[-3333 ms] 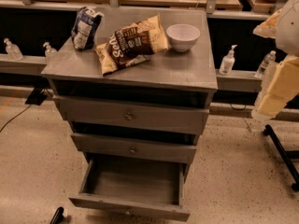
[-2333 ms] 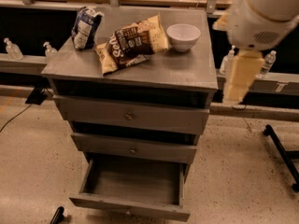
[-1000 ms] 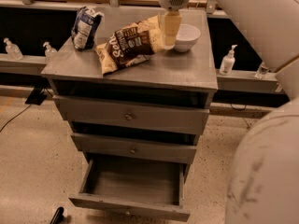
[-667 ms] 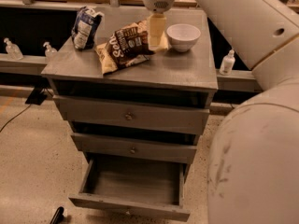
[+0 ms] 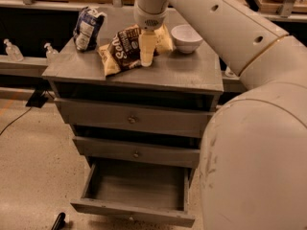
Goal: Place brown chip bag into bottom drawer
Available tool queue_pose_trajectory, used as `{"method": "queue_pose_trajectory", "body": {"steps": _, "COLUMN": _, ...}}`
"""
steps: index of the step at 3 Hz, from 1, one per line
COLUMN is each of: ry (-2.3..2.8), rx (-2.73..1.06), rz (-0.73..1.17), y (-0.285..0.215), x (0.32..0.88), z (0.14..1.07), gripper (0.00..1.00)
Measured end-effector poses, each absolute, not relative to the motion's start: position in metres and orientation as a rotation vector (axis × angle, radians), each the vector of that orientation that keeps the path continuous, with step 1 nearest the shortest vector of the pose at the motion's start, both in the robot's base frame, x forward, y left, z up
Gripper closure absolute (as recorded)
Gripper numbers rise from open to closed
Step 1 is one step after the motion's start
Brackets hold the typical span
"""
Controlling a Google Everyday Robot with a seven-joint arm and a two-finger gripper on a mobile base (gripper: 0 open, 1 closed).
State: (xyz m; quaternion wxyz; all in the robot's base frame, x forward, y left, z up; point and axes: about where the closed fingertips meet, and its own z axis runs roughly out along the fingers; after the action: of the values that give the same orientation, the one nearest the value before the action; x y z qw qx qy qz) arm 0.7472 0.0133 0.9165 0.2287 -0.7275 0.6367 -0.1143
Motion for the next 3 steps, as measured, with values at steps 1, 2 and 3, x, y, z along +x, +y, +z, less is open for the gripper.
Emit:
{"method": "queue_pose_trajectory", "body": {"steps": 1, "ry": 1.769, "rx": -2.01, "rz": -0.34, "y": 0.02, "x": 0.756, "z": 0.904, "gripper": 0.0}}
{"method": "queue_pose_trajectory", "body": {"steps": 2, "ry": 1.783, "rx": -2.025, "rz": -0.381, "y": 0.026, "x": 0.77, "z": 0.889, "gripper": 0.02}}
{"method": "queue_pose_trajectory", "body": {"steps": 3, "ry": 1.783, "rx": -2.059, "rz": -0.405, "y": 0.023, "x": 0.775, "z": 0.873, "gripper": 0.25}}
